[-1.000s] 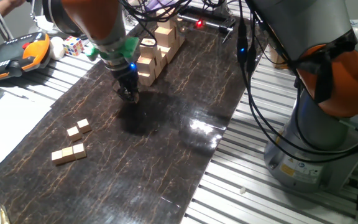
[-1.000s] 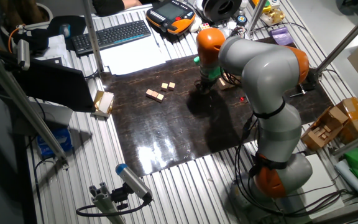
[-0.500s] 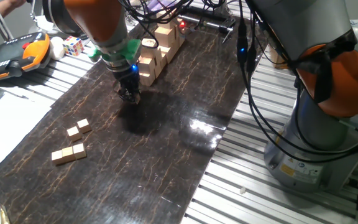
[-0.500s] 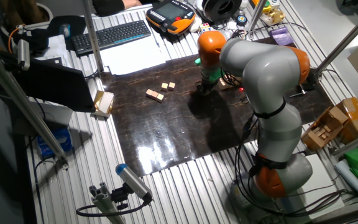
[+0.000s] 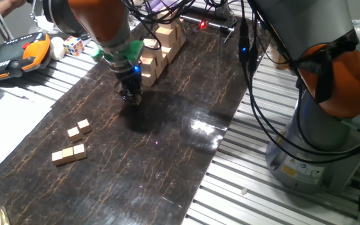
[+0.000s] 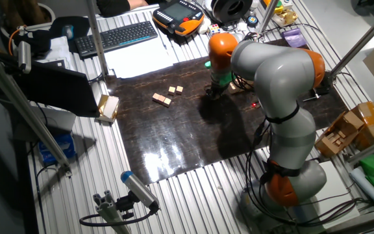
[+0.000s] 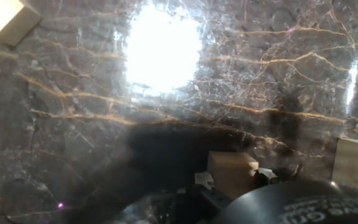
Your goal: Stack the blocks into a pyramid shape
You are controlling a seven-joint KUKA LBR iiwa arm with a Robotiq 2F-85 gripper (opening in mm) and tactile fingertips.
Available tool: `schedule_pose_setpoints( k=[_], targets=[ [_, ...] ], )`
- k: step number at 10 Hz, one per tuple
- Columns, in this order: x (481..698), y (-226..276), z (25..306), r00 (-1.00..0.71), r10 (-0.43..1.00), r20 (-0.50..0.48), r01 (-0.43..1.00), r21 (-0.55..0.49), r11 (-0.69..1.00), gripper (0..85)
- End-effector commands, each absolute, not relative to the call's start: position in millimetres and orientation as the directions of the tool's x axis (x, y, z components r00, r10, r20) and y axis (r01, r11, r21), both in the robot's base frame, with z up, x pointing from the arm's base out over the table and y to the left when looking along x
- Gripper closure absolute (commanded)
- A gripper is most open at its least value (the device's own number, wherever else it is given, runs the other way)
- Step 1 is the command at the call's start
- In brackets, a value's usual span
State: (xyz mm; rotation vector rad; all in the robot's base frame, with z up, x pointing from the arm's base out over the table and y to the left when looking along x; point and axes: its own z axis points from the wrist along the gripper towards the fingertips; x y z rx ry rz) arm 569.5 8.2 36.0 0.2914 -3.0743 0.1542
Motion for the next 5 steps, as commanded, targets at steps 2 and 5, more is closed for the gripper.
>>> schedule_pose_setpoints(
  k=[2, 5],
  targets=[
    [569.6, 8.2, 36.3, -0.984, -0.168, 0.058, -0.173, -0.094, 0.980, 37.3],
    [568.9, 8.4, 39.6, -0.985, -0.153, 0.079, -0.159, -0.079, 0.984, 37.0]
  ],
)
